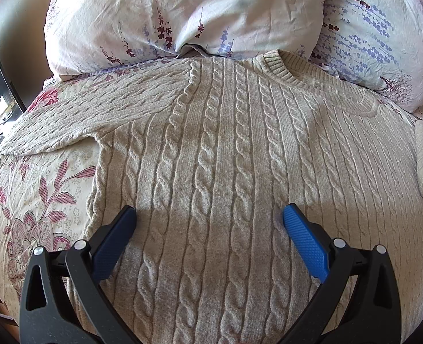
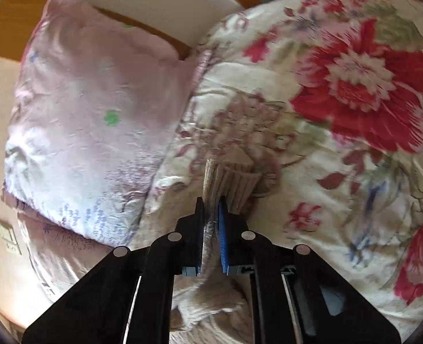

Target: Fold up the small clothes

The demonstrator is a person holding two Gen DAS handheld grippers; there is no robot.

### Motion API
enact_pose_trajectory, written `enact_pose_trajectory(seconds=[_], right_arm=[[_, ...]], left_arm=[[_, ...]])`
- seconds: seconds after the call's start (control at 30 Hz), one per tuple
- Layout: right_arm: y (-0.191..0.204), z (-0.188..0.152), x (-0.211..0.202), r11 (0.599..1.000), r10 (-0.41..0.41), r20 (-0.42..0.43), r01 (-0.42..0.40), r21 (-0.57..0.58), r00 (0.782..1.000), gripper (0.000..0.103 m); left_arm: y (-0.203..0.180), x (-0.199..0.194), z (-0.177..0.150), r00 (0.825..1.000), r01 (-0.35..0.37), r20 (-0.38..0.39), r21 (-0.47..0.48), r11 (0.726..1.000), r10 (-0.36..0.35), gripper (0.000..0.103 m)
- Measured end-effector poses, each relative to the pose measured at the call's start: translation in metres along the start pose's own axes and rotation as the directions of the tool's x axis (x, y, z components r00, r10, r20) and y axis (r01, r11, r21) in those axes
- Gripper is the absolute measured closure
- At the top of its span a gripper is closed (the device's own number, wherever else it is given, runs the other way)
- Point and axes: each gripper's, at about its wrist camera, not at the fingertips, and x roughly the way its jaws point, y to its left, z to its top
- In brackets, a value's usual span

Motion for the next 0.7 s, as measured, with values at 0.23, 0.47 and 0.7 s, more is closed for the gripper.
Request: enact_pose_trajectory(seconds=[0.23,0.47,0.7], right_arm=[[0.126,-0.051,0.016,0.918,0.291,-0.153,-0.321,-0.234,0.944,0.093],[0.174,-0.154,0.103,0.864,0.259,-0.452,-0.414,-0.286,0.853,0.093],[0.183,-0.220,0.146,0.870,0.164,-0.568,-0.390,-0.302,0.806,0.093]], left_arm=[[-0.001,0.000,0.000,1.000,0.004,0.001,-0.001,1.000,-0.004,0.002],[0.022,-0.012,-0.001,0.986,0.160,0.069,-0.093,0.983,-0.154,0.002],[0.069,-0.040,-0.011,0.934,0.309,0.239,-0.170,0.936,-0.265,0.002]])
